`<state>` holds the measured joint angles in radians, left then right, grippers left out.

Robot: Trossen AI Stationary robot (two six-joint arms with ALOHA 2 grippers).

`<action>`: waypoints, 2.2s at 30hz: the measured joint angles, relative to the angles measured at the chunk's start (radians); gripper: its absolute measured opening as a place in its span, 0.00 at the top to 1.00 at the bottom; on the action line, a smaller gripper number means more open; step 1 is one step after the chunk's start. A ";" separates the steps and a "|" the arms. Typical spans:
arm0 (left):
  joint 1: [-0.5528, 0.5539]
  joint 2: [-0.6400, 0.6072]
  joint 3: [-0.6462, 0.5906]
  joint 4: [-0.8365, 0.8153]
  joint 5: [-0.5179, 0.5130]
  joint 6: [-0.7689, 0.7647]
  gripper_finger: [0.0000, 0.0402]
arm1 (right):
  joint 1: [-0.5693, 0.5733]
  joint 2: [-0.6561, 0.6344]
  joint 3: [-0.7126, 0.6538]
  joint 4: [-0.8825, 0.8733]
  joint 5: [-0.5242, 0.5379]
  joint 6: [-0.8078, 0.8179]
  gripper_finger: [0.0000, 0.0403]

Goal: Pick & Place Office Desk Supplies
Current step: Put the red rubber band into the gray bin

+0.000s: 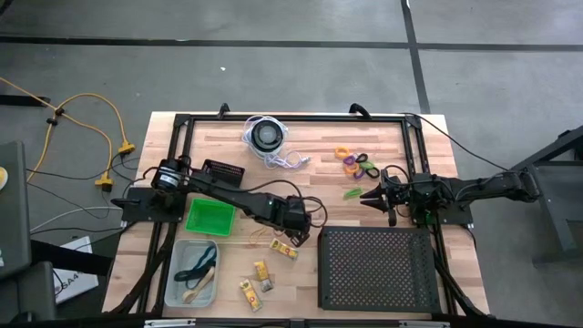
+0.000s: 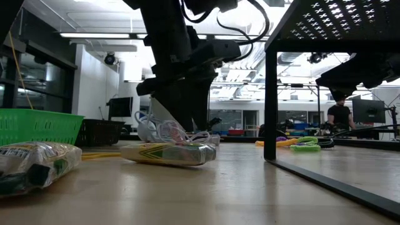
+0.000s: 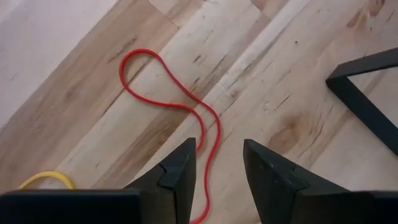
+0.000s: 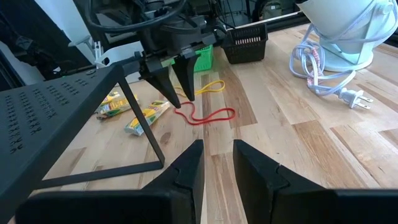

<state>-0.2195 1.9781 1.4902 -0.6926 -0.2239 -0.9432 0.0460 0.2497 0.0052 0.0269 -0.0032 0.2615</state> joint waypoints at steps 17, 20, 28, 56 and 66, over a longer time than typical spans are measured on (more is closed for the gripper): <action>-0.015 0.048 0.011 -0.009 -0.042 0.030 0.68 | 0.000 0.001 0.000 0.002 0.001 0.000 0.82; -0.026 0.048 0.011 -0.010 -0.044 0.031 0.68 | 0.000 0.001 0.000 0.003 0.000 0.000 0.82; -0.042 0.066 0.010 -0.005 -0.070 0.092 0.68 | 0.000 0.001 0.000 0.003 0.000 0.000 0.82; -0.061 0.081 0.010 0.026 -0.138 0.270 0.68 | 0.000 0.001 0.000 0.001 0.000 0.000 0.82; -0.071 0.094 0.010 0.018 -0.148 0.275 0.68 | 0.000 0.001 0.000 0.000 0.000 0.000 0.82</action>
<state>-0.2900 2.0721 1.4999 -0.6750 -0.3720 -0.6678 0.0459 0.2508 0.0051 0.0273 -0.0036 0.2615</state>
